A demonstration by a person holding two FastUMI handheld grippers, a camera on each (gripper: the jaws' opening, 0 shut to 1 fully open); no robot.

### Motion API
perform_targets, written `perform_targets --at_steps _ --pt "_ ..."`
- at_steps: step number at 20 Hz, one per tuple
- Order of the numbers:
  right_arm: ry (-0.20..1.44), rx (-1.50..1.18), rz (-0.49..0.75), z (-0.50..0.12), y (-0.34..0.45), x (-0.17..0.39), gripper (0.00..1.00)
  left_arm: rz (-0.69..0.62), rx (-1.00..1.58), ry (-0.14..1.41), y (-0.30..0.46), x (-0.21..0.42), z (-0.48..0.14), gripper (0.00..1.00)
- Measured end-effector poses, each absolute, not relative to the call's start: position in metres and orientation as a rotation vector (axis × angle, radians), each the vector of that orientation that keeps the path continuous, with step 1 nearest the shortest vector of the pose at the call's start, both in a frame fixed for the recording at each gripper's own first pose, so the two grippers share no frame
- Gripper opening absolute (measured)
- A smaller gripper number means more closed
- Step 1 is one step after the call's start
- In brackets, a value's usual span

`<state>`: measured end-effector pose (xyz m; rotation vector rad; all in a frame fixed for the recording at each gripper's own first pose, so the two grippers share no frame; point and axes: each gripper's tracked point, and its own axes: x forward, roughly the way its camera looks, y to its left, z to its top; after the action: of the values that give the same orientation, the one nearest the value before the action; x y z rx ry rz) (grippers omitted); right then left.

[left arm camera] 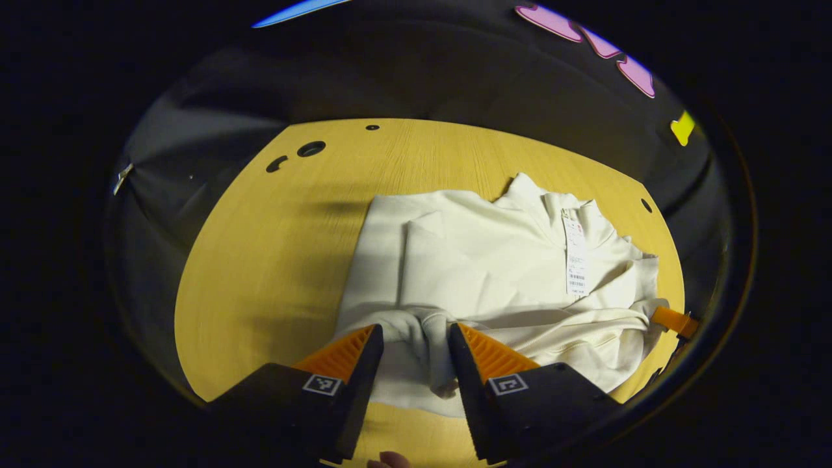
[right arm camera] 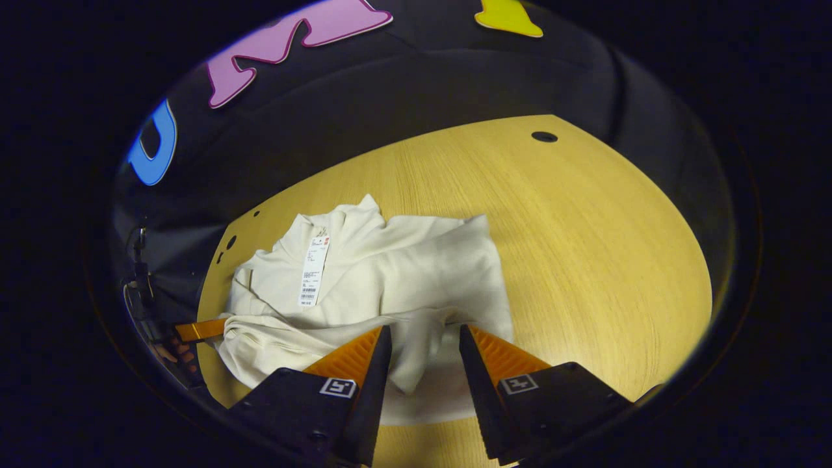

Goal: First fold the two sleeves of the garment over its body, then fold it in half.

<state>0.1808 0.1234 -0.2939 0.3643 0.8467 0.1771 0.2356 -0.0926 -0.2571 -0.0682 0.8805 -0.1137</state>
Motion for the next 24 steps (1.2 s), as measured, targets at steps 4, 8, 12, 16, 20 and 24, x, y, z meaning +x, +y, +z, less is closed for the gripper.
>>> perform_targets --at_steps 4,8,12,16,20,24 --pt "0.791 0.347 0.156 -0.274 0.107 0.172 0.8 -0.136 -0.041 0.78 -0.091 0.223 -0.23 0.75" --pt "0.751 0.279 0.16 -0.261 0.094 0.153 0.83 -0.142 -0.03 0.69 -0.089 0.204 -0.2 0.76" --pt "0.689 0.246 0.213 -0.238 0.099 0.133 0.83 -0.156 -0.005 0.63 -0.086 0.181 -0.18 0.76" --pt "0.641 0.283 0.249 -0.214 0.106 0.115 0.83 -0.166 -0.004 0.594 -0.086 0.152 -0.172 0.77" --pt "0.617 0.284 0.272 -0.205 0.11 0.1 0.83 -0.18 -0.024 0.598 -0.086 0.13 -0.18 0.8" --pt "0.614 0.261 0.292 -0.203 0.113 0.082 0.84 -0.194 -0.016 0.59 -0.085 0.111 -0.184 0.8"
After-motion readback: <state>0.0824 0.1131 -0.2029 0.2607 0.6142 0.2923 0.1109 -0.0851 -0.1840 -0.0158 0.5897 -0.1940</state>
